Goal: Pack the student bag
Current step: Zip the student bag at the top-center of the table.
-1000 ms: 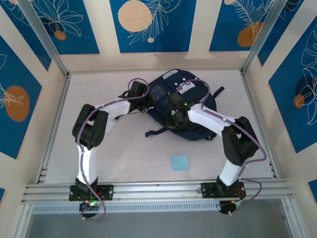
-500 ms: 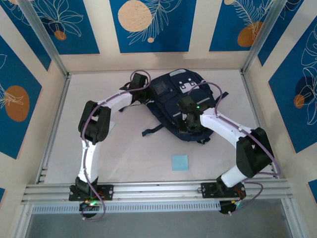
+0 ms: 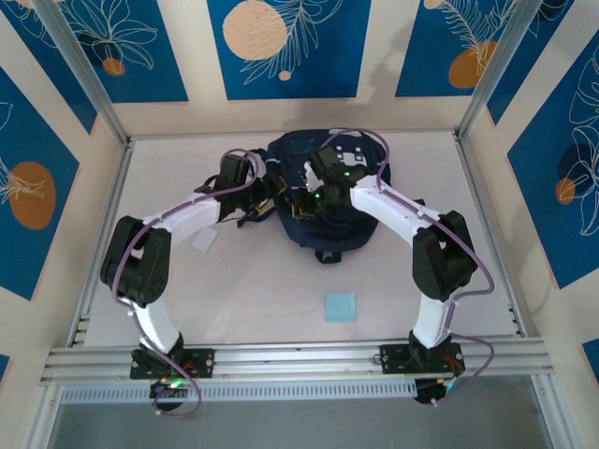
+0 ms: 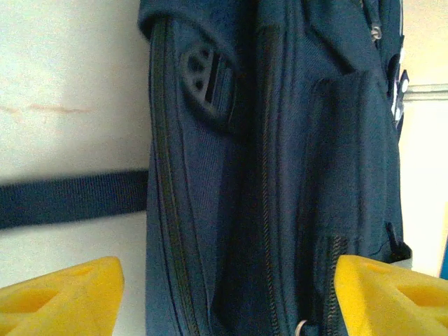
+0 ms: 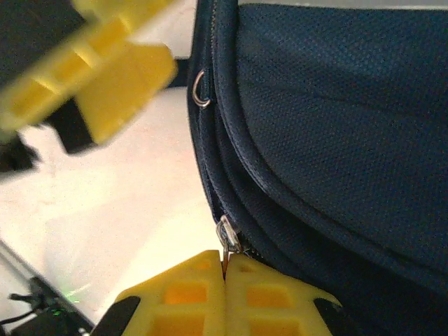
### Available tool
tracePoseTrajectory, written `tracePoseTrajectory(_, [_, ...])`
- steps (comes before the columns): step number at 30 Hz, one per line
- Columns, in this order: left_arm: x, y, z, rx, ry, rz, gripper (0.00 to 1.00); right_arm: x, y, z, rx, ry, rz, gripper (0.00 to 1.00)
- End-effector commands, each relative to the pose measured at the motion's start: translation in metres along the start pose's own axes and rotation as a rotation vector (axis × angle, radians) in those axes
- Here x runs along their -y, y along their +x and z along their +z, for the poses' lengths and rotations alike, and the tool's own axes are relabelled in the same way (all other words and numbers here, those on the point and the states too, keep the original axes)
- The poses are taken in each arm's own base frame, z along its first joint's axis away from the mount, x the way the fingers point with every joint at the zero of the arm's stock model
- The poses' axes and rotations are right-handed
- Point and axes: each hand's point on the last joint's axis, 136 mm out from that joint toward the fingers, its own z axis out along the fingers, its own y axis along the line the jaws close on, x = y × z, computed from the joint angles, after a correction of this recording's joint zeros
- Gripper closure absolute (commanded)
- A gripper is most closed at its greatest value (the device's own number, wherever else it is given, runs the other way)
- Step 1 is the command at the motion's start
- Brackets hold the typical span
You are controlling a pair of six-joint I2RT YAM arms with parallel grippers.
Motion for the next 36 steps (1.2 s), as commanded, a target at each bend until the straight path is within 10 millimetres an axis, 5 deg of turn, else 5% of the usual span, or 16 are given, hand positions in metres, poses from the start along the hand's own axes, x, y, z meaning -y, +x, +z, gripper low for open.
tracePoseTrajectory(1, [0.014,0.005,0.009,-0.005,0.073,-0.052,0.22,-0.047,-0.002,-0.007,-0.022,-0.211,0.006,1.0])
tracePoseTrajectory(5, [0.021,0.001,0.029,-0.002,0.074,-0.04,0.24,-0.054,0.017,-0.004,-0.061,-0.257,0.022,1.0])
tracePoseTrajectory(7, [0.025,-0.001,0.041,0.003,0.092,-0.038,0.32,-0.054,0.032,-0.004,-0.09,-0.259,0.02,1.0])
tracePoseTrajectory(8, [0.028,-0.002,0.045,0.005,0.101,-0.033,0.43,-0.053,0.039,-0.004,-0.108,-0.256,0.017,1.0])
tracePoseTrajectory(11, [0.031,-0.003,0.053,0.006,0.12,-0.016,0.97,-0.037,0.063,-0.007,-0.167,-0.202,0.009,1.0])
tracePoseTrajectory(12, [0.029,-0.003,0.052,0.012,0.116,-0.009,1.0,-0.025,0.072,-0.009,-0.186,-0.153,0.005,1.0])
tracePoseTrajectory(16, [0.023,-0.009,0.041,0.04,0.078,0.041,1.0,0.038,0.107,-0.022,-0.279,0.091,-0.032,1.0])
tracePoseTrajectory(20, [0.018,-0.01,0.034,0.028,0.066,0.058,1.0,0.114,0.118,-0.05,-0.318,0.407,-0.065,1.0])
tracePoseTrajectory(24, [0.017,-0.01,0.031,0.017,0.056,0.076,1.0,0.172,0.098,-0.088,-0.266,0.704,-0.072,1.0])
tracePoseTrajectory(28, [0.02,-0.014,0.029,0.022,0.054,0.088,1.0,0.205,0.059,-0.117,-0.146,0.945,-0.09,1.0])
tracePoseTrajectory(31, [0.022,-0.023,0.028,0.032,0.043,0.105,1.0,0.201,0.035,-0.108,-0.098,0.954,-0.129,1.0])
tracePoseTrajectory(36, [0.031,-0.047,0.028,0.046,0.021,0.131,1.0,0.121,0.014,-0.044,-0.02,0.637,-0.327,1.0])
